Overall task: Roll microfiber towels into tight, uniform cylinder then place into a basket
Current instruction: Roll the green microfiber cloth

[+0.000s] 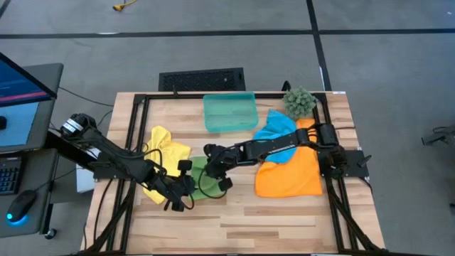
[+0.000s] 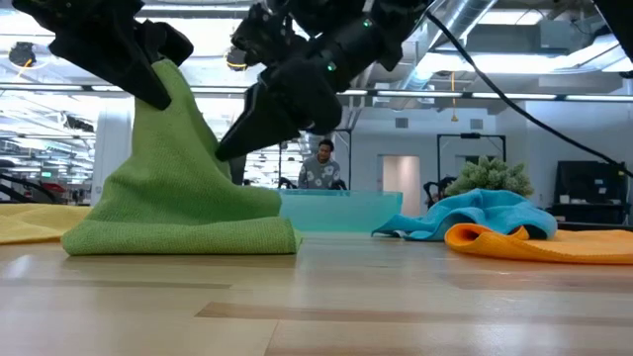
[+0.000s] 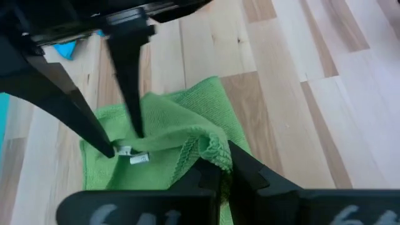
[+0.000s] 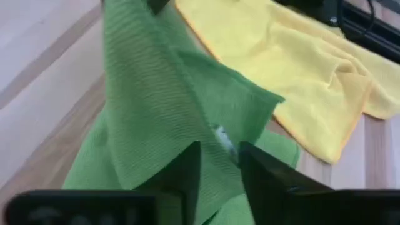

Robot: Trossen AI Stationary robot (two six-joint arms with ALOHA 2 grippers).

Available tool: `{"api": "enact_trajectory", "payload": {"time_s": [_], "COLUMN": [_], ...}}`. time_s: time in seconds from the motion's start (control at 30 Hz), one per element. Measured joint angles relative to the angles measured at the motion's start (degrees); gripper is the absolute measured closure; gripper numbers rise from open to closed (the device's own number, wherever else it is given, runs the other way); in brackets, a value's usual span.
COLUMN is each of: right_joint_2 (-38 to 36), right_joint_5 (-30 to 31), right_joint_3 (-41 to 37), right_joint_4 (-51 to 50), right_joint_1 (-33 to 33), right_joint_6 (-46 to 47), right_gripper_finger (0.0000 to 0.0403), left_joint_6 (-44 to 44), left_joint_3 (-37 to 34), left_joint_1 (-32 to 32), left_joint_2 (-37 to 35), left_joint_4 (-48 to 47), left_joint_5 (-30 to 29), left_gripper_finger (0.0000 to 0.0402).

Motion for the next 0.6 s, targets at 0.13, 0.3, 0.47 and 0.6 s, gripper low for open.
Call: {"api": "enact_trajectory", "payload": {"time_s": [0.13,0.3,0.47,0.6], "right_joint_2": [0.82,0.68,0.2,-0.85], "right_joint_5": [-0.02,-0.04,1.39,6.12], "right_joint_3": [-0.19,-0.07,-0.08,-0.1], "right_joint_4": [-0.69,-2.2,-3.94,-6.93], "right_joint_1": [0.13,0.14,0.83,2.62], "right_joint_6": [0.02,0.97,2.58,3.08], "right_gripper_finger": [0.0326,0.0379,0.039,0.0398], "left_joint_6": [-0.02,-0.07,-0.02,-0.02], "left_joint_3": [0.0,0.0,0.0,0.0], "left_joint_1": [0.0,0.0,0.02,-0.17], "left_joint_2": [0.0,0.0,0.0,0.0], "left_joint_4": [0.11,0.34,1.12,1.1], "left_joint_5": [-0.02,-0.05,-0.08,-0.1], "left_gripper_finger": [0.0401,0.0401,0.0401,0.0401]}}
